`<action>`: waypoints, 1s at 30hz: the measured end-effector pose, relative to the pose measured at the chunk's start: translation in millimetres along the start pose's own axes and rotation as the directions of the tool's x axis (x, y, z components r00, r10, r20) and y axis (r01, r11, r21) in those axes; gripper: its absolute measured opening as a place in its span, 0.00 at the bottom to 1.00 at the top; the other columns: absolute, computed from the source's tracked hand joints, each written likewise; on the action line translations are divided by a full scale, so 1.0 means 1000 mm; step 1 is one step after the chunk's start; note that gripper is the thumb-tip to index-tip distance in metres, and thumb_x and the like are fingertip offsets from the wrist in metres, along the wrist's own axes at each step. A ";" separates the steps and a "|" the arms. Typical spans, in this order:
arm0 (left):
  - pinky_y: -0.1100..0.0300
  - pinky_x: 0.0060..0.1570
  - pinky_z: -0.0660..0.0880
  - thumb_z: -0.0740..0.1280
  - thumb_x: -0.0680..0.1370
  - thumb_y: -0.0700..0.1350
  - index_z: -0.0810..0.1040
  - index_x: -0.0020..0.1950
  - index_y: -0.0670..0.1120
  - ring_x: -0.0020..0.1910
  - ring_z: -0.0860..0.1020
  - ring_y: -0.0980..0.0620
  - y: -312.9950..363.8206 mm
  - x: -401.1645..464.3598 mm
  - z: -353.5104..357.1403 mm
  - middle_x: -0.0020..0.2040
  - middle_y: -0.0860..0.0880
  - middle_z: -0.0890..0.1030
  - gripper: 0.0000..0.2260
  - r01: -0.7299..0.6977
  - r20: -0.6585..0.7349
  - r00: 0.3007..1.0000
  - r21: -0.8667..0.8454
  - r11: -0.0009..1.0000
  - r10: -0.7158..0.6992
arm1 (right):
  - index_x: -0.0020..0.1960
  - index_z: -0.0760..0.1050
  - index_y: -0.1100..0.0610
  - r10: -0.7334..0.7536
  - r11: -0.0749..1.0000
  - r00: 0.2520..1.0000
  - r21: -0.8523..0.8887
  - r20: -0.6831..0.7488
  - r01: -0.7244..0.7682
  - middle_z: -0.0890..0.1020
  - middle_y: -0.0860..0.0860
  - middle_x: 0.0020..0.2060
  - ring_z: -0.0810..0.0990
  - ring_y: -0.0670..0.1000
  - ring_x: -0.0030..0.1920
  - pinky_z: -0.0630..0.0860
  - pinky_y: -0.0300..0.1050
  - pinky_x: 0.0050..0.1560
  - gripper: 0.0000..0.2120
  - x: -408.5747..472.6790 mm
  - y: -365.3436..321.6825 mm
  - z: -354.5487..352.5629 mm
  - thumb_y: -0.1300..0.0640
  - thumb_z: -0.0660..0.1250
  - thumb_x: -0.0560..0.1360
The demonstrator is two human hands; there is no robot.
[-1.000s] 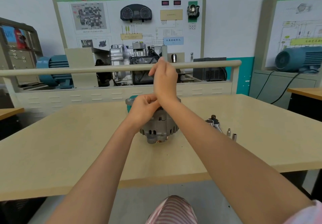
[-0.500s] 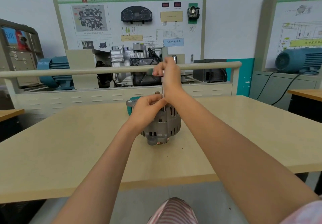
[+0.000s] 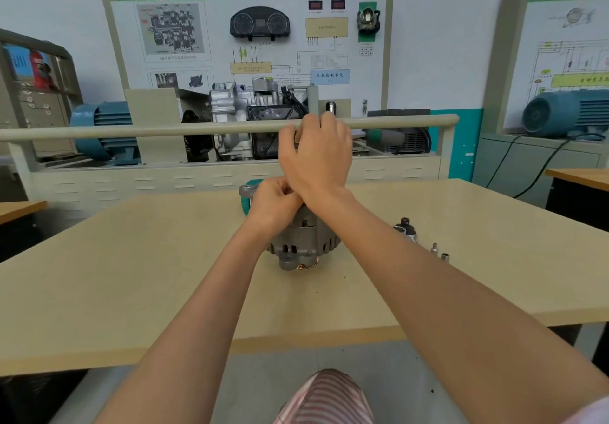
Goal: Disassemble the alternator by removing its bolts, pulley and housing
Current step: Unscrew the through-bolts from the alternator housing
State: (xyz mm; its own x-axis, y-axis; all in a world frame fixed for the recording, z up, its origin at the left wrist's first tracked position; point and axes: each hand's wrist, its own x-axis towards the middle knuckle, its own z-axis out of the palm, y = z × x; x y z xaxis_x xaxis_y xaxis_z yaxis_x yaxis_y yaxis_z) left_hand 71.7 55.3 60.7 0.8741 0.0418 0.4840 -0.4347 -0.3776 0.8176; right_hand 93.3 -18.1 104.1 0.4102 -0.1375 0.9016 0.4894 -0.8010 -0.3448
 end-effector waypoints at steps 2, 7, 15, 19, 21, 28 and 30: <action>0.68 0.30 0.72 0.64 0.77 0.37 0.78 0.32 0.52 0.30 0.77 0.62 0.002 -0.001 0.000 0.27 0.57 0.80 0.15 -0.016 0.020 1.000 -0.034 0.999 0.017 | 0.31 0.67 0.55 0.058 0.950 0.998 0.305 0.039 -0.068 0.72 0.52 0.35 0.70 0.52 0.41 0.66 0.48 0.45 0.17 0.005 -0.001 -0.002 0.55 0.57 0.78; 0.63 0.45 0.76 0.66 0.78 0.44 0.82 0.43 0.55 0.41 0.82 0.62 0.003 -0.001 -0.001 0.38 0.59 0.84 0.08 -0.029 0.102 0.994 -0.081 0.996 0.037 | 0.23 0.61 0.57 0.259 0.279 0.867 0.826 0.426 -0.489 0.65 0.50 0.19 0.66 0.51 0.27 0.69 0.45 0.41 0.25 0.023 -0.002 -0.003 0.61 0.54 0.79; 0.63 0.42 0.75 0.66 0.78 0.42 0.82 0.40 0.53 0.37 0.80 0.60 0.002 -0.001 -0.002 0.34 0.57 0.83 0.10 -0.036 0.079 0.996 -0.060 0.998 0.041 | 0.27 0.68 0.61 0.265 0.528 0.917 0.751 0.298 -0.397 0.72 0.52 0.26 0.72 0.46 0.31 0.70 0.40 0.41 0.22 0.014 0.000 -0.002 0.59 0.54 0.79; 0.65 0.27 0.65 0.62 0.75 0.32 0.72 0.28 0.48 0.25 0.71 0.59 -0.001 0.001 -0.002 0.21 0.55 0.74 0.18 -0.004 0.011 1.000 0.024 1.000 0.004 | 0.44 0.75 0.61 -0.080 0.997 0.994 -0.016 -0.074 0.079 0.74 0.53 0.40 0.70 0.52 0.45 0.66 0.45 0.54 0.08 -0.009 0.005 0.002 0.58 0.59 0.73; 0.70 0.24 0.64 0.62 0.75 0.31 0.71 0.28 0.48 0.22 0.71 0.62 -0.001 0.001 -0.001 0.19 0.56 0.73 0.18 -0.009 0.017 1.000 0.023 1.000 0.009 | 0.41 0.74 0.60 -0.075 0.997 0.992 0.020 -0.101 0.078 0.73 0.52 0.38 0.69 0.52 0.44 0.64 0.45 0.54 0.07 -0.008 0.004 0.000 0.58 0.59 0.73; 0.60 0.48 0.76 0.66 0.78 0.44 0.81 0.41 0.56 0.41 0.81 0.60 0.002 -0.002 0.000 0.37 0.57 0.84 0.09 -0.065 0.086 0.994 -0.064 0.996 0.070 | 0.23 0.61 0.57 0.263 0.353 0.896 0.829 0.357 -0.434 0.64 0.49 0.19 0.64 0.51 0.27 0.68 0.47 0.41 0.23 0.021 -0.001 -0.005 0.60 0.54 0.77; 0.57 0.53 0.77 0.66 0.78 0.44 0.83 0.43 0.54 0.46 0.82 0.56 0.001 -0.002 -0.001 0.42 0.54 0.85 0.08 -0.074 0.094 0.992 -0.076 0.994 0.081 | 0.19 0.62 0.55 0.186 -0.021 0.815 0.832 0.548 -0.555 0.65 0.50 0.17 0.65 0.51 0.25 0.73 0.48 0.46 0.28 0.029 0.005 -0.008 0.59 0.52 0.78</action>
State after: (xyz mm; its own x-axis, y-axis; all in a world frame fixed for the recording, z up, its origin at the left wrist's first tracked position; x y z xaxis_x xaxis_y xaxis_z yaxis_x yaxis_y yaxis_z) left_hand 69.7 55.6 61.0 0.8525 -0.0763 0.5171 -0.5134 -0.3084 0.8008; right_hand 102.2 -30.9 130.8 0.8473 0.0589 0.5278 0.4022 0.5778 -0.7102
